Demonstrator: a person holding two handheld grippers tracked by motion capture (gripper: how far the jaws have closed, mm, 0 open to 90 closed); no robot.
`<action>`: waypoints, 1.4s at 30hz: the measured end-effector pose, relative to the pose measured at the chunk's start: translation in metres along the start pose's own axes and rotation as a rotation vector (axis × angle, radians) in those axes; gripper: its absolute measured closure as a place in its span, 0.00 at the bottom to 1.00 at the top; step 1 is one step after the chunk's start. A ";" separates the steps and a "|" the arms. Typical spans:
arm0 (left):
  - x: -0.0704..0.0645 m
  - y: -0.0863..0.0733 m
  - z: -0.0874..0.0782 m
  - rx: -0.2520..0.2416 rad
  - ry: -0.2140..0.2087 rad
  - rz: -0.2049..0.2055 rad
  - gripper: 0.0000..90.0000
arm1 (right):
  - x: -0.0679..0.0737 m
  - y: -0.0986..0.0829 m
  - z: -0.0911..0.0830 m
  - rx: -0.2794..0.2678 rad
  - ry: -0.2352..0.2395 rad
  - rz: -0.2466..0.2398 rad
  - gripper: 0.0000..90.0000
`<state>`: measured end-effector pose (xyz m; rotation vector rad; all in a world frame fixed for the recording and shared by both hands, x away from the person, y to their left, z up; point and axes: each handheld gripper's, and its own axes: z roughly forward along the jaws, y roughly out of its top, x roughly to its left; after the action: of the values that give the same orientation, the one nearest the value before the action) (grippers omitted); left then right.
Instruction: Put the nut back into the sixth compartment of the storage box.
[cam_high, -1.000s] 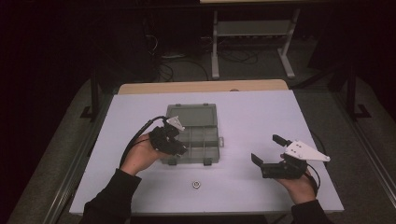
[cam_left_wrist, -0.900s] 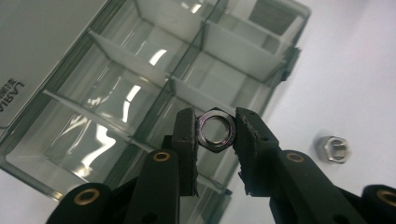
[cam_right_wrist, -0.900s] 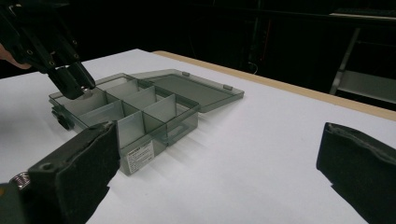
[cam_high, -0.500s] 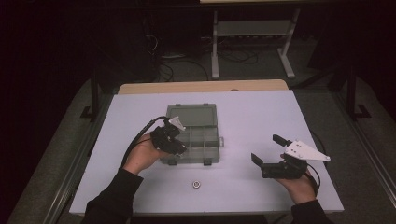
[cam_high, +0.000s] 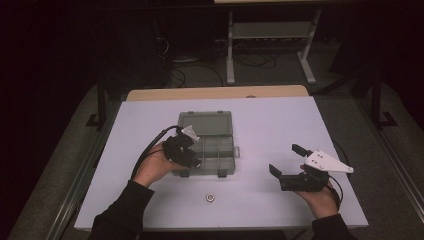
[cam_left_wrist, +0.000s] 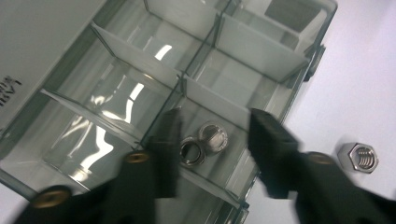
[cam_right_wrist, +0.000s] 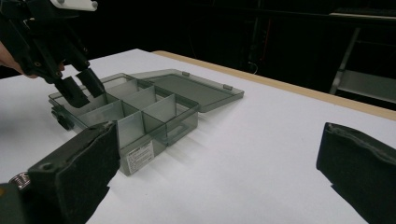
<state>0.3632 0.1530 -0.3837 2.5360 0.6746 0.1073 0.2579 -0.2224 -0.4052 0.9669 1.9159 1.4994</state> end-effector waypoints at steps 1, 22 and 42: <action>0.000 0.000 -0.001 -0.011 0.000 -0.006 0.51 | 0.000 0.000 0.000 -0.002 0.000 -0.003 0.00; -0.024 0.004 -0.010 -0.015 -0.051 -0.004 0.03 | -0.001 0.000 0.000 -0.003 0.001 -0.008 0.00; -0.058 0.005 -0.008 -0.022 -0.129 0.089 0.06 | 0.000 0.000 0.000 -0.001 0.000 -0.004 0.00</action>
<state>0.3132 0.1251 -0.3713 2.5270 0.5076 -0.0181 0.2582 -0.2226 -0.4054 0.9618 1.9158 1.4984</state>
